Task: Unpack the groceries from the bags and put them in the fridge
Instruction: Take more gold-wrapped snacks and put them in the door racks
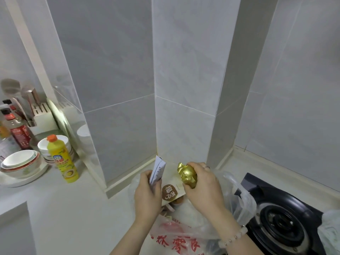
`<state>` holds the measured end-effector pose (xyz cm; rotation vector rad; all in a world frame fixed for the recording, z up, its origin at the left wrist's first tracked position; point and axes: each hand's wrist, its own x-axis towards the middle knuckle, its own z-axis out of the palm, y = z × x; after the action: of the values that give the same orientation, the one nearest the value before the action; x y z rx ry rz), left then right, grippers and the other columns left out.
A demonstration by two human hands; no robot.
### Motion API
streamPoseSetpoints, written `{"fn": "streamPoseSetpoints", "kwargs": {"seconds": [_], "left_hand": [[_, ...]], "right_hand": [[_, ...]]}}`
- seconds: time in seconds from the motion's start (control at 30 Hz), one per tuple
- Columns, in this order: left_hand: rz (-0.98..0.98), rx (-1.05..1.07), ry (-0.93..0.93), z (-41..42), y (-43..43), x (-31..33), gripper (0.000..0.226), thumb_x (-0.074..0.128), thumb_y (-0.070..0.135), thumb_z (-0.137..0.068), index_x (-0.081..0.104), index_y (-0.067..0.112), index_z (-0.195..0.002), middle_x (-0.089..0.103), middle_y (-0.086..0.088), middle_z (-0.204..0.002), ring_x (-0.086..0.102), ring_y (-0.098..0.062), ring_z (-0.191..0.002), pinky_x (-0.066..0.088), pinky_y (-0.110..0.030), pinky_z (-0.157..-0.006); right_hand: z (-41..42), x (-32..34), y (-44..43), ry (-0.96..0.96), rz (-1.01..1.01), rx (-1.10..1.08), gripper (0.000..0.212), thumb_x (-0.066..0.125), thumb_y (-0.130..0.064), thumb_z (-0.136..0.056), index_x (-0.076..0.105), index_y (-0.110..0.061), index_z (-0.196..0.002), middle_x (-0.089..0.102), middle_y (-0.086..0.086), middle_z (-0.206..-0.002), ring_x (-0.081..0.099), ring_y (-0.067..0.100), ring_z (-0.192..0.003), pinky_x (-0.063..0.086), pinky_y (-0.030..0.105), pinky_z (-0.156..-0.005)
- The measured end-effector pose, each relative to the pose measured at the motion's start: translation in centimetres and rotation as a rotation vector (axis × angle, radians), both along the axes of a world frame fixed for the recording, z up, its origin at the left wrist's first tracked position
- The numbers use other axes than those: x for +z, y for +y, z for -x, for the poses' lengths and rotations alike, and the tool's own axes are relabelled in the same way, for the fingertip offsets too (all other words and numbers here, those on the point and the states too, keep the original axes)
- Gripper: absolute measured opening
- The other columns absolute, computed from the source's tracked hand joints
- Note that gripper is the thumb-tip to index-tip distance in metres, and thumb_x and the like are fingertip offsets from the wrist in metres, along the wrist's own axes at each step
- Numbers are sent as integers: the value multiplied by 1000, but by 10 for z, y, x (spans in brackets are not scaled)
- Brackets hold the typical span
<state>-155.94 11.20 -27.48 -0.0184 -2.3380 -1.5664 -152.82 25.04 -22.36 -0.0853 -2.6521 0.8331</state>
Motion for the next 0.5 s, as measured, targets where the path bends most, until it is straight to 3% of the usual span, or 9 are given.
{"fn": "streamPoseSetpoints", "kwargs": {"seconds": [0.07, 0.2, 0.5], "left_hand": [[-59, -15, 60, -3, -2, 20, 21, 58, 10, -90, 48, 25, -101, 59, 16, -85, 56, 2, -75, 40, -9, -58], [-43, -61, 161, -1, -19, 49, 26, 60, 7, -88, 48, 25, -102, 58, 18, -89, 56, 5, -80, 40, -7, -60], [150, 22, 112, -28, -86, 46, 36, 61, 9, -87, 45, 42, -91, 61, 22, -88, 58, 0, -78, 41, -12, -59]], "right_hand": [[2, 6, -2, -37, -50, 8, 45, 63, -13, -82, 53, -25, -124, 50, -8, -116, 53, 13, -101, 43, 19, -79], [8, 20, -12, -86, -156, 52, 42, 59, -11, -83, 52, -25, -122, 49, -6, -115, 52, 15, -101, 42, 21, -74], [5, 26, -57, -123, -291, 188, 48, 57, -7, -83, 47, -23, -127, 45, -4, -125, 48, 16, -113, 43, 26, -80]]}}
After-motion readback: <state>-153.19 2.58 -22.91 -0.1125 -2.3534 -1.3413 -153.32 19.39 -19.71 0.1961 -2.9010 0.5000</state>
